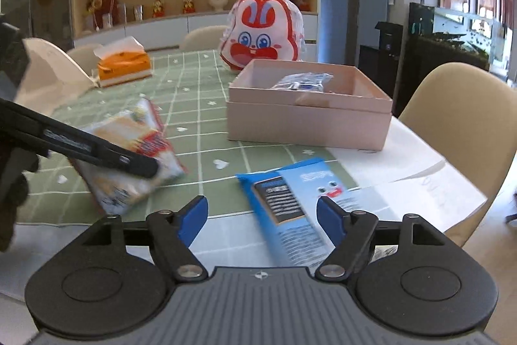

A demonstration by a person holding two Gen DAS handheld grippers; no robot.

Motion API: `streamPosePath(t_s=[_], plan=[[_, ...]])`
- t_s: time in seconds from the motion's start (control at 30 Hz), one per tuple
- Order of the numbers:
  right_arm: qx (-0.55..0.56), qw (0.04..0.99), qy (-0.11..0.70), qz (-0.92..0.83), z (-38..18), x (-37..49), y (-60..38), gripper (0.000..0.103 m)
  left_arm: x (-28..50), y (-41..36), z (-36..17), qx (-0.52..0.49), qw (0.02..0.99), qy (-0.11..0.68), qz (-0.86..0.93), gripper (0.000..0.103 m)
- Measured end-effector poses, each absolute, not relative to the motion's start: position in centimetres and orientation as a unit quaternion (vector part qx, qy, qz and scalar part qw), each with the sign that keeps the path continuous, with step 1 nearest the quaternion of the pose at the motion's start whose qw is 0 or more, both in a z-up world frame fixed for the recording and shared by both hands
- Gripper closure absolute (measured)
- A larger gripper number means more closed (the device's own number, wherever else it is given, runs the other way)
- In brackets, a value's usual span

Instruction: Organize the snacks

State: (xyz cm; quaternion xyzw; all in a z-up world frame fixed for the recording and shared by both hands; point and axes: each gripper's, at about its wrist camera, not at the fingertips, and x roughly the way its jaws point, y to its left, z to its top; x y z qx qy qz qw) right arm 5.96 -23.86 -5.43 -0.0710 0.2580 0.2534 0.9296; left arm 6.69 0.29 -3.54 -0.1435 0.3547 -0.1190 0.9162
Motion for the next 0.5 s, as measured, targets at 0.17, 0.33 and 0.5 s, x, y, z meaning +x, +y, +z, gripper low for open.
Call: streamPosePath(t_s=[0.17, 0.33, 0.5], plan=[[-0.048, 0.933, 0.271, 0.230, -5.5, 9.0, -25.2, 0.026, 6.6, 1.7, -4.0, -0.176, 0.905, 0.364, -0.129, 0.079], [0.045, 0.918, 0.326, 0.221, -6.5, 12.1, -27.4, 0.023, 6.4, 1.6, -3.9, -0.184, 0.892, 0.386, -0.149, 0.079], [0.030, 0.916, 0.333, 0.223, -6.7, 11.2, -26.3, 0.019, 6.2, 0.9, -4.1, -0.178, 0.889, 0.391, -0.157, 0.079]])
